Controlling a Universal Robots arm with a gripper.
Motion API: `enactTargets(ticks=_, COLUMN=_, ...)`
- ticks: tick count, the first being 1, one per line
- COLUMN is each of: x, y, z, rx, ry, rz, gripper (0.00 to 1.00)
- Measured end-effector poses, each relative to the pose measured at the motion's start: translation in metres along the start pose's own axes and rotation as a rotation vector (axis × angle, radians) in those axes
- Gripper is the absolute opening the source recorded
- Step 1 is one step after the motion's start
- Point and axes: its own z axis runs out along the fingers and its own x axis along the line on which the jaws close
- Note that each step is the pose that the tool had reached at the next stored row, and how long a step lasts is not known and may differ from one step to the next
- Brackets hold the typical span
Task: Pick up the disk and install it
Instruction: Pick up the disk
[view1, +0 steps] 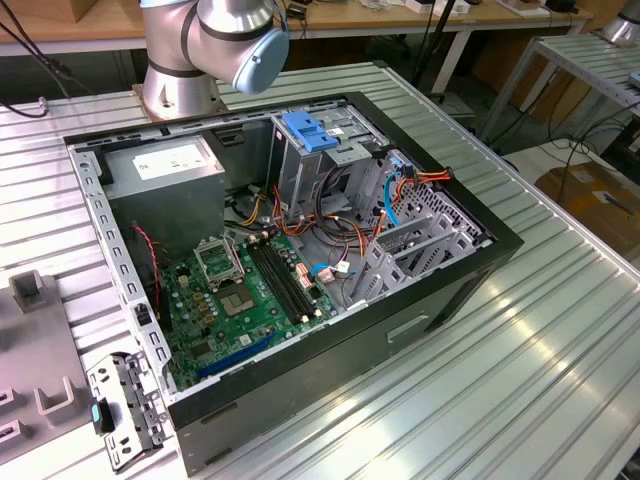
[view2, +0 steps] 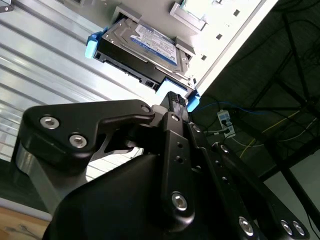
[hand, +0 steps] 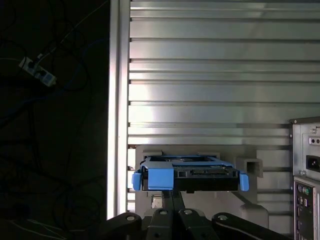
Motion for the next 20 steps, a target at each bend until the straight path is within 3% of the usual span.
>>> enactTargets(ticks=11, x=0.0, y=0.0, z=0.0, rx=0.0, ry=0.0, rz=-0.002, gripper=0.11)
enactTargets(ticks=14, x=0.0, y=0.0, z=0.0001, rx=0.0001, ry=0.0007, rz=-0.018, gripper=0.11)
enactTargets(ticks=20, x=0.0, y=0.0, z=0.0, rx=0.0008, ry=0.0055, rz=-0.131, gripper=0.11)
